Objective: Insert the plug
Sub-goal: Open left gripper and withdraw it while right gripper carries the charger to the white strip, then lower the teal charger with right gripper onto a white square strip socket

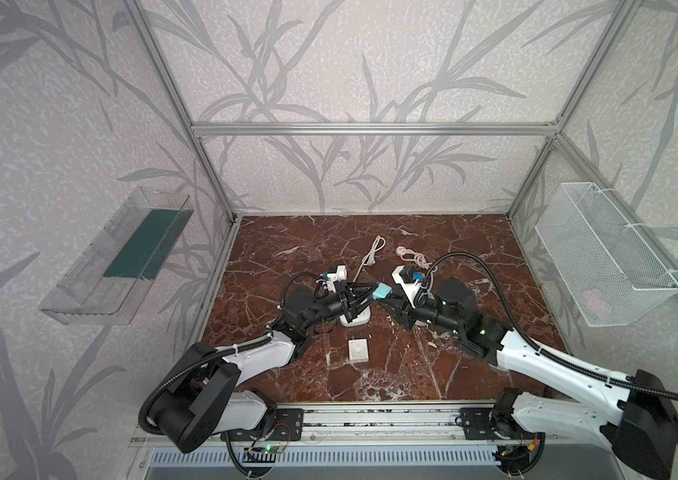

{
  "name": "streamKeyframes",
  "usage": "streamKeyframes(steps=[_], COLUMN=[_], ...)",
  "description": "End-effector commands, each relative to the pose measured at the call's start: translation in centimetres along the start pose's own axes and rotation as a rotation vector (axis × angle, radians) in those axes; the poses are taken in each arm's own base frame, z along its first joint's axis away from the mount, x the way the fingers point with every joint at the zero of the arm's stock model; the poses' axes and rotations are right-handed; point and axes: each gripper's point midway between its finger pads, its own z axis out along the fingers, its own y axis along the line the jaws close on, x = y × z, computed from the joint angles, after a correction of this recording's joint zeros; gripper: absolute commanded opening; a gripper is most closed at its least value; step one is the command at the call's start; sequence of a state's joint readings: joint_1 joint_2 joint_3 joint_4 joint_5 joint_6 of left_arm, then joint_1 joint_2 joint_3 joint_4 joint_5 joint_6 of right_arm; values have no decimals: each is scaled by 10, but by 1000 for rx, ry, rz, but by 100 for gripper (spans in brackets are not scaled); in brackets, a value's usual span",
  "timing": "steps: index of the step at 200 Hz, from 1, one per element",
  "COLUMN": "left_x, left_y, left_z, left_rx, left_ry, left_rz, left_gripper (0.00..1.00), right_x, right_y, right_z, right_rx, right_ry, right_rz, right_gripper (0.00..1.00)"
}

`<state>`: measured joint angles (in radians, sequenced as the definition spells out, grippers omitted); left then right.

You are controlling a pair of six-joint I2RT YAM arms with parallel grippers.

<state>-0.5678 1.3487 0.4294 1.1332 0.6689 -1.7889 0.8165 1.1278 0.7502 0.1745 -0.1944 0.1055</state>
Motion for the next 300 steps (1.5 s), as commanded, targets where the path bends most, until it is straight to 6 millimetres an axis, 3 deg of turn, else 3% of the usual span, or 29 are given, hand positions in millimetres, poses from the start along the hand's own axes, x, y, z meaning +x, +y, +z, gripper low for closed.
streamKeyframes(steps=[1, 14, 20, 50, 73, 91, 107, 108, 121, 137, 162, 182, 190, 242, 300], left_x=[1, -2, -3, -12, -29, -48, -67, -69, -80, -87, -93, -96, -98, -98, -89], left_y=[38, 39, 39, 37, 42, 48, 51, 59, 49, 54, 23, 6, 4, 1, 18], left_z=[-2, -1, -1, -1, -13, -32, -55, -58, -77, -115, -166, -187, -192, -203, -209], left_rx=[-78, -70, -64, -51, -82, -134, -202, -232, -309, -571, -914, -1042, -1072, -1110, -1114], left_ry=[20, 20, 21, 19, -30, -99, -177, -186, -237, -339, -449, -484, -496, -520, -493], left_rz=[-90, -102, -103, -109, -105, -99, -74, -93, -11, 105, 375, 487, 507, 552, 547], left_gripper=[0, 0, 6, 53, 86, 99, 99, 99, 99, 99, 99, 99, 99, 99, 99], right_x=[-92, -85, -83, -70, -64, -57, -51, -50, -46, -39, -35, -41, -47, -22, 9], right_y=[37, 40, 42, 42, 37, 27, 20, 20, 15, 6, -9, -20, -24, -37, -48], right_z=[-14, -8, -5, 5, 12, 18, 24, 24, 29, 34, 43, 54, 56, 95, 106], right_rx=[-161, -184, -196, -210, -197, -151, -125, -123, -91, -22, 82, 156, 182, 247, 357], right_ry=[-191, -125, -104, 7, 84, 162, 234, 239, 292, 371, 484, 502, 499, 713, 916], right_rz=[52, 81, 90, 135, 186, 249, 306, 309, 347, 394, 443, 461, 458, 476, 509], right_gripper=[0, 0, 0, 0, 0, 0, 0, 0, 0, 0, 0, 0, 0, 0, 0])
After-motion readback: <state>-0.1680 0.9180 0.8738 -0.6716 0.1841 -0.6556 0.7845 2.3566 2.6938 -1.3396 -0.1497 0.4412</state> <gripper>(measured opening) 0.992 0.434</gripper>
